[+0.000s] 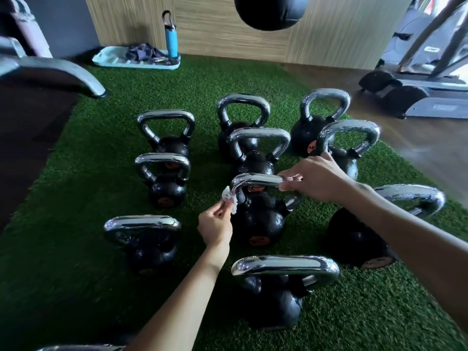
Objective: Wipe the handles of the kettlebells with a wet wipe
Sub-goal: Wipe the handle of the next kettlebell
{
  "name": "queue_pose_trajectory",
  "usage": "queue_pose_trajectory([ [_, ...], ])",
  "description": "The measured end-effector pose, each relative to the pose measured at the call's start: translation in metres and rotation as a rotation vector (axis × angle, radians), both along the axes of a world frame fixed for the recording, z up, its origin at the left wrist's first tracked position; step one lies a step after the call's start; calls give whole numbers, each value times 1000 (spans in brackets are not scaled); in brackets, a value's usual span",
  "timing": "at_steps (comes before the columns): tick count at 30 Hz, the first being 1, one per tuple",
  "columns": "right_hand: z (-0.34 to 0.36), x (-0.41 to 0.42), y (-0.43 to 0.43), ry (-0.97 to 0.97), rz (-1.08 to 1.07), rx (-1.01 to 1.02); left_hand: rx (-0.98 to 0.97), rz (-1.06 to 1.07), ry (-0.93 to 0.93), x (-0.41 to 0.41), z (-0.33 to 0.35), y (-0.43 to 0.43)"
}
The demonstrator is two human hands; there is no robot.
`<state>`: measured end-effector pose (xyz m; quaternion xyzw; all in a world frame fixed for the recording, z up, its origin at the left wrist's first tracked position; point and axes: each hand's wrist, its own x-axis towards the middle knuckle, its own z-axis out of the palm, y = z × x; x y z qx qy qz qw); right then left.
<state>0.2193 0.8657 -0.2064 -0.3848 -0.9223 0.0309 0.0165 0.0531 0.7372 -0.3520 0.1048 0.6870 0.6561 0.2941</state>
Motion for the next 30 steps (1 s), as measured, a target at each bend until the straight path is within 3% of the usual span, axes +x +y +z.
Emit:
queue_pose_trajectory([
  [7, -14, -3, -33, 53, -273, 66, -67, -233, 75, -19, 27, 31],
  [13, -12, 27, -34, 131, -175, -238, -43, -332, -5, -19, 22, 40],
  [20, -19, 30, -31, 177, -154, -232, 20, -179, 210, -5, 23, 36],
  [25, -25, 32, -26, 195, -169, -263, -43, -116, 159, 12, 28, 35],
  [30, -25, 33, -26, 219, -167, -263, 1, -91, 286, 5, 46, 43],
])
